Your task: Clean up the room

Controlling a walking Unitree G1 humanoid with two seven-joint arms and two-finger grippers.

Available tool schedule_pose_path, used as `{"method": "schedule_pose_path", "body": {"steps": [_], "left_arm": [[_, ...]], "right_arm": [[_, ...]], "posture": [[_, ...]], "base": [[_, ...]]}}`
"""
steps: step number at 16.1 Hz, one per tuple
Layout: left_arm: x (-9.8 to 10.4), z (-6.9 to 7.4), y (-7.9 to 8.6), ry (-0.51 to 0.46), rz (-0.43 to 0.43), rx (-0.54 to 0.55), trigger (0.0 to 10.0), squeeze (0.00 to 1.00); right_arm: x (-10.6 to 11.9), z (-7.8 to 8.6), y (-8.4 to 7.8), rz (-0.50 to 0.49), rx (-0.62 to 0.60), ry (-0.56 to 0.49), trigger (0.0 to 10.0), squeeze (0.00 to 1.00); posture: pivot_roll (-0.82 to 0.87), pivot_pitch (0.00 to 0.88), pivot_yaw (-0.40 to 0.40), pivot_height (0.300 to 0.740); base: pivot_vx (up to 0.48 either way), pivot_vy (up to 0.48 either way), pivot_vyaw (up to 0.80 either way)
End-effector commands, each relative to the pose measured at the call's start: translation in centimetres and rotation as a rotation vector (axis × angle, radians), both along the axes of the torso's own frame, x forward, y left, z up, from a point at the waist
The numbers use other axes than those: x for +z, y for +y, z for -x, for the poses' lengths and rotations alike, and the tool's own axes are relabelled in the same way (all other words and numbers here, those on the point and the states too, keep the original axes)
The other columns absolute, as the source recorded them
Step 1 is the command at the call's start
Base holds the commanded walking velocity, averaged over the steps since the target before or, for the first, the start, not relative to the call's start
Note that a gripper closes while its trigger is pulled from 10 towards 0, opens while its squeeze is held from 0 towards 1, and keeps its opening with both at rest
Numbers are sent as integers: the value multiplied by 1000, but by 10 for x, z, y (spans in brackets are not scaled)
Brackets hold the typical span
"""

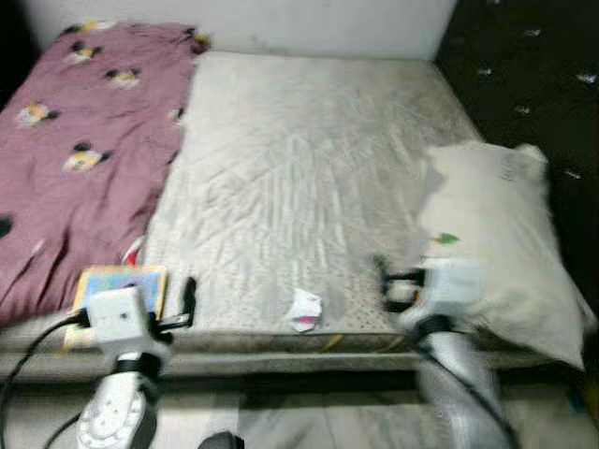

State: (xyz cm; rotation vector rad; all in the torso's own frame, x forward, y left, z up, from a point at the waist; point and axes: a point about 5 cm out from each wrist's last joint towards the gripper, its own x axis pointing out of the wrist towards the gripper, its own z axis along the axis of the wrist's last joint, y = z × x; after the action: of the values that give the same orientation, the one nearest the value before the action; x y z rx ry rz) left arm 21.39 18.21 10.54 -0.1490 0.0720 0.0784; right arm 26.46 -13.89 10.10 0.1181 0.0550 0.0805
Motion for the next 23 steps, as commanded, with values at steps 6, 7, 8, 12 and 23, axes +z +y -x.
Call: {"method": "schedule_pose_path", "body": {"steps": [6,7,8,12,23], "left_arm": [[14,-9,-9,-70,-17,-37,10000,0],[14,-10,-9,-73,-17,-35,10000,0],[15,-10,-9,-74,-17,-32,10000,0],[18,-13,-11,-95,-14,-69,10000,0],[17,-13,-12,-83,-15,-71,10000,0]], "right_arm": [[8,-14,-4,20,-6,-53,10000,0],[8,-14,-5,18,-8,-50,10000,0],[7,-15,-5,17,-8,-51,10000,0],[8,-17,-3,19,-3,-56,10000,0],[7,-19,-3,32,2,-51,10000,0]], "posture": [[40,121,-51,740],[42,123,-52,740],[40,127,-51,740],[39,143,-56,740],[38,149,-62,740]], "base": [[0,240,0],[0,0,0],[0,0,0],[0,0,0],[294,0,0]]}}
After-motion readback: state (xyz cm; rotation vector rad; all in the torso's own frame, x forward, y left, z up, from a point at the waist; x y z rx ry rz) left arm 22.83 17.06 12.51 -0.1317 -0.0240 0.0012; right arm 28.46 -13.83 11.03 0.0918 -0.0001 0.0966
